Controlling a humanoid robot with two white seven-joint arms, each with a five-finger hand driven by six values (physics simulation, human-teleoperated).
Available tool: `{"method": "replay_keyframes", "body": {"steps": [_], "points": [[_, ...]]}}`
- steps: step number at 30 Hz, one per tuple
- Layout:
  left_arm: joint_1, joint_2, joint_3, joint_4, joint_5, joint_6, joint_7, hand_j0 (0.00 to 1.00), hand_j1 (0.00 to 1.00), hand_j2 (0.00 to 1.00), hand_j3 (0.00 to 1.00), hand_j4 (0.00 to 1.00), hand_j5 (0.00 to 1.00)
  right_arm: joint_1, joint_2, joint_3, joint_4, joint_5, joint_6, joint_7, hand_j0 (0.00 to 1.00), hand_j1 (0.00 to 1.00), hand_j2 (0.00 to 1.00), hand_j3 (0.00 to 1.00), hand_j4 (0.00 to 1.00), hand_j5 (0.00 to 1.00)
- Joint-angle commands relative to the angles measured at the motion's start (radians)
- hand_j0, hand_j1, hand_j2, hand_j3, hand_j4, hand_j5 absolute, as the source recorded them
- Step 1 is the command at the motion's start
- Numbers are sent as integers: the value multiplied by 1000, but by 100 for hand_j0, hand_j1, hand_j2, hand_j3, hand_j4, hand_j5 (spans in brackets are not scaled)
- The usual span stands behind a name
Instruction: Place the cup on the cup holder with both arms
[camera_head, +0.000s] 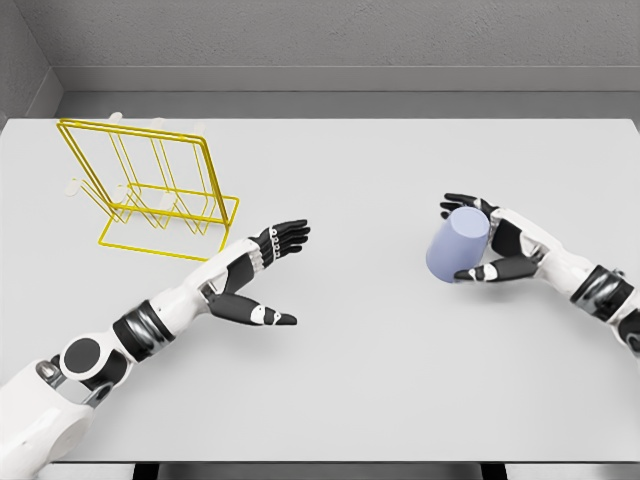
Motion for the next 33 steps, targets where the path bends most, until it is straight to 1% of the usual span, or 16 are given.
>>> {"method": "replay_keyframes", "body": {"steps": [1,3,7,9,14,24,27,28,33], "points": [[0,1,0,-1,4,0,0,100,100,100,100,100,100,0,8,-1,0,-5,14,0,85,85,85,85,85,85],[0,1,0,-1,4,0,0,100,100,100,100,100,100,0,8,1,0,-5,14,0,81,81,81,81,81,81],[-2,1,0,1,4,1,0,100,100,100,100,100,100,0,8,13,0,-3,14,0,77,77,77,77,77,77],[0,1,0,-1,4,0,0,100,100,100,100,100,100,0,8,13,1,-3,14,0,72,72,72,72,72,72],[-2,1,0,-1,4,0,0,100,100,100,100,100,100,0,8,12,7,-3,14,0,67,67,67,67,67,67],[0,-1,0,1,4,1,0,100,100,100,100,100,100,-9,1,2,0,-2,3,0,67,67,67,67,67,67],[-2,-3,2,10,4,1,0,100,100,100,100,100,100,-29,0,-4,-6,-6,2,0,67,67,67,67,67,67],[-2,-4,16,15,4,1,0,100,100,100,100,100,100,-37,0,-4,-8,-8,2,0,67,67,67,67,67,67],[-2,-13,17,24,4,1,0,100,100,100,100,100,100,-61,-3,-5,-23,-6,2,0,67,67,67,67,67,67]]}}
